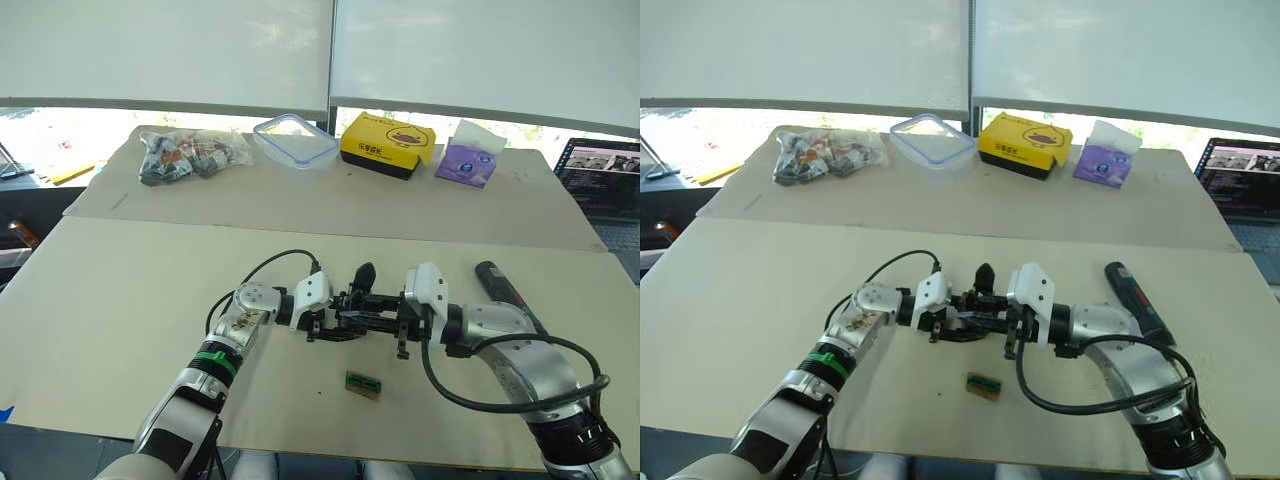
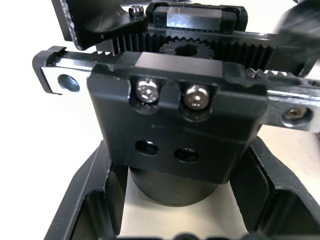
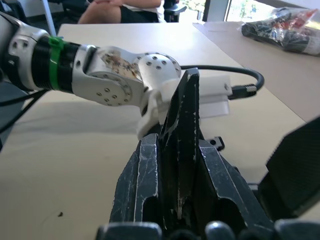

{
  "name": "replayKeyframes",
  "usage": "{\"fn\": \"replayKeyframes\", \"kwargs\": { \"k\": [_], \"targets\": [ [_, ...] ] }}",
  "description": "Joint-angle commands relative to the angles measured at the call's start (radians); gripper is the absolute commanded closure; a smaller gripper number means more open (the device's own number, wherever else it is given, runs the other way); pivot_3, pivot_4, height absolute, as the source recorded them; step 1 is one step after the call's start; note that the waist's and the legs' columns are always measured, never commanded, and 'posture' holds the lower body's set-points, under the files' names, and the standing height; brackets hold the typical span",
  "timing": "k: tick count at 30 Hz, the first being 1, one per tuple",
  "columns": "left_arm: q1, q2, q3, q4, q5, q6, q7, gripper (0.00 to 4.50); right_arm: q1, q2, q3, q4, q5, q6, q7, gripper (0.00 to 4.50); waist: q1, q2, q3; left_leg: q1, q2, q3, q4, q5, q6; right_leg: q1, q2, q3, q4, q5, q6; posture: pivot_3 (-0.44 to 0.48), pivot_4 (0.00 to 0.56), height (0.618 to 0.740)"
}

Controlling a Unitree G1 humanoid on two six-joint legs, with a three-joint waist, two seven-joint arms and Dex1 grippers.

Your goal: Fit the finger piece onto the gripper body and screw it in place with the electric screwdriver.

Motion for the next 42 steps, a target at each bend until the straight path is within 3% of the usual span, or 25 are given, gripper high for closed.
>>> {"fn": "replayKeyframes", "kwargs": {
  "k": [1, 42],
  "targets": [
    [0.014, -0.001, -0.011, -0.031, 0.009, 0.014, 0.001, 2.19, -0.017, 0.006, 0.008, 0.002, -0.023, -0.027, 0.004, 4.1, -0.001, 0.0, 0.0, 0.0, 0.0, 0.0, 0.0, 0.0, 0.0, 0.0, 0.0, 0.0, 0.0, 0.0, 0.0, 0.0, 0.15, 0.74],
    [0.043, 0.012, -0.025, -0.078, 0.013, 0.028, 0.005, 2.19, -0.03, -0.089, 0.057, -0.051, -0.024, 0.231, -0.005, 4.1, -0.002, 0.0, -0.001, 0.004, 0.0, 0.0, -0.002, 0.0, 0.0, 0.003, 0.0, 0.0, 0.0, -0.001, 0.0, 0.0, 0.15, 0.74]
  ]
}}
